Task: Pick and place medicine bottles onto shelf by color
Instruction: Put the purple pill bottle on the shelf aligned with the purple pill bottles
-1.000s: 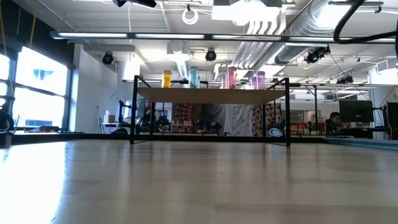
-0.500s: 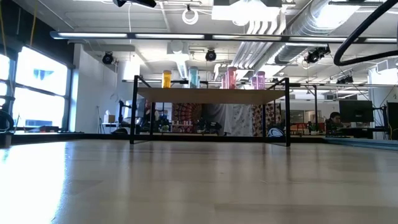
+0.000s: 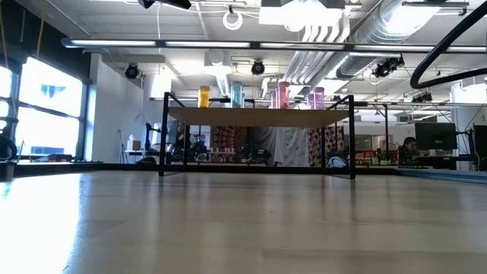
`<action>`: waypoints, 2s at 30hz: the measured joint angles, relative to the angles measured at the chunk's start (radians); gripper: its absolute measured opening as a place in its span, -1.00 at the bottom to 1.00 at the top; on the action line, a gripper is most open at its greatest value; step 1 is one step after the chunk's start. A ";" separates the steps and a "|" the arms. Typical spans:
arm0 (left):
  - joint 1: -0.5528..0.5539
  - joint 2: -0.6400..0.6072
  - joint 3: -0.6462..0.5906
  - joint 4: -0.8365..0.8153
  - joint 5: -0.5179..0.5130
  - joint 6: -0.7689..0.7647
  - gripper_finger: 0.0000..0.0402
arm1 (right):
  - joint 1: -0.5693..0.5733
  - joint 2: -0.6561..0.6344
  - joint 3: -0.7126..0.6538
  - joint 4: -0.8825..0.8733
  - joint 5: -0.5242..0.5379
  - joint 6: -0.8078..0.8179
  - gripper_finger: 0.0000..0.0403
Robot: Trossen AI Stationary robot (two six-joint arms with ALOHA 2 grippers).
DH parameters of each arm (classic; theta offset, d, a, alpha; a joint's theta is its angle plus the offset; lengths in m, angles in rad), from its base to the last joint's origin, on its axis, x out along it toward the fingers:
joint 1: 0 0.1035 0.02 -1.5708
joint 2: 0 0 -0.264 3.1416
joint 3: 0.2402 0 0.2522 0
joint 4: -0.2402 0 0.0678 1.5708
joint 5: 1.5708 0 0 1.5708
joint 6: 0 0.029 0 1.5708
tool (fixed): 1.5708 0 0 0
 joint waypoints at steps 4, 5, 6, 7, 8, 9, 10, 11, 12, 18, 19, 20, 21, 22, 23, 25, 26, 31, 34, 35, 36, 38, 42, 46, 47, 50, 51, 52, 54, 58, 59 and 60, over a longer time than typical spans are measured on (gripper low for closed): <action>0.000 0.000 0.000 0.000 0.000 0.000 0.14 | 0.000 0.000 0.000 0.000 0.001 -0.001 -0.61; 0.000 0.000 0.000 0.000 0.000 0.000 0.14 | 0.000 -0.001 0.000 0.000 0.002 -0.005 -0.61; 0.000 0.000 0.000 0.000 0.000 0.000 0.14 | 0.000 -0.001 0.000 0.000 0.004 -0.005 -0.61; 0.000 0.000 0.000 0.000 0.000 0.000 0.14 | 0.000 -0.001 0.000 0.001 0.010 -0.007 -0.60; 0.000 0.000 0.000 0.000 0.000 0.000 0.14 | 0.002 -0.001 0.002 0.000 0.020 -0.009 -0.61; 0.000 0.000 0.000 0.000 0.000 0.000 0.14 | 0.004 -0.001 0.004 0.001 0.037 -0.018 -0.61; 0.000 0.000 0.000 0.000 0.000 0.000 0.14 | 0.005 -0.001 0.007 0.001 0.055 -0.025 -0.61; 0.000 0.000 0.000 0.000 0.000 0.000 0.14 | 0.005 -0.001 0.011 0.001 0.076 -0.034 -0.61; 0.000 0.000 0.000 0.000 0.000 0.000 0.14 | 0.005 -0.001 0.016 0.001 0.102 -0.047 -0.61; 0.000 0.000 0.000 0.000 0.000 0.000 0.14 | 0.005 -0.001 0.052 0.003 0.281 -0.123 -0.61; 0.000 0.000 0.000 0.000 0.000 0.000 0.14 | 0.005 -0.001 0.058 0.003 0.313 -0.133 -0.61; 0.000 0.000 0.000 0.000 0.000 0.000 0.14 | 0.005 -0.002 0.063 0.003 0.348 -0.141 -0.61; 0.000 0.000 0.000 0.000 0.000 0.001 0.14 | 0.005 -0.002 0.068 0.003 0.381 -0.146 -0.61; 0.000 0.000 0.000 0.000 0.000 0.002 0.14 | 0.005 -0.002 0.073 0.002 0.417 -0.160 -0.61; 0.000 0.000 0.000 0.000 0.000 0.009 0.14 | 0.005 -0.002 0.078 0.002 0.451 -0.173 -0.61; 0.000 0.000 0.000 0.000 0.000 0.023 0.14 | 0.005 -0.002 0.090 0.002 0.527 -0.205 -0.61; 0.000 0.000 0.000 0.000 0.000 0.026 0.14 | 0.005 -0.002 0.096 0.002 0.568 -0.223 -0.61; 0.001 0.000 0.000 0.000 0.000 0.027 0.14 | -0.009 -0.002 0.123 0.001 0.764 -0.318 -0.61; 0.001 0.000 0.000 0.000 0.000 0.027 0.14 | -0.025 -0.003 0.134 -0.003 0.877 -0.368 -0.61; 0.001 0.000 0.000 0.000 0.000 0.027 0.14 | -0.032 -0.003 0.134 -0.001 0.916 -0.386 -0.61; 0.001 0.000 0.000 0.000 0.000 0.027 0.14 | -0.041 -0.003 0.135 -0.001 0.952 -0.402 -0.61; 0.001 0.000 0.000 0.000 0.000 0.027 0.14 | -0.059 -0.003 0.135 -0.003 1.018 -0.432 -0.61; 0.001 0.000 0.000 0.000 0.000 0.027 0.14 | -0.106 -0.003 0.135 -0.003 1.147 -0.537 -0.61; 0.000 0.000 0.000 0.000 0.000 0.027 0.14 | -0.158 -0.003 0.135 -0.008 1.268 -0.652 -0.61; 0.000 0.000 0.000 0.000 0.000 0.027 0.14 | -0.171 -0.003 0.135 -0.016 1.300 -0.676 -0.61; 0.001 0.000 0.000 0.000 -0.001 0.033 0.14 | -0.212 -0.003 0.135 -0.040 1.409 -0.741 -0.61; 0.001 0.000 0.000 0.000 -0.001 0.043 0.14 | -0.227 -0.003 0.135 -0.046 1.442 -0.765 -0.61; 0.000 0.000 0.000 0.000 -0.001 0.057 0.14 | -0.242 -0.003 0.135 -0.049 1.471 -0.792 -0.61; 0.000 0.000 0.000 0.000 -0.003 0.074 0.14 | -0.273 -0.003 0.135 -0.053 1.528 -0.857 -0.61; 0.000 0.000 0.000 0.000 -0.004 0.100 0.14 | -0.332 -0.003 0.135 -0.053 1.612 -0.974 -0.61; 0.000 0.000 0.000 0.000 -0.004 0.105 0.14 | -0.346 -0.003 0.135 -0.053 1.628 -0.998 -0.61; 0.000 0.000 0.000 0.000 -0.004 0.106 0.14 | -0.358 -0.003 0.135 -0.053 1.640 -1.023 -0.61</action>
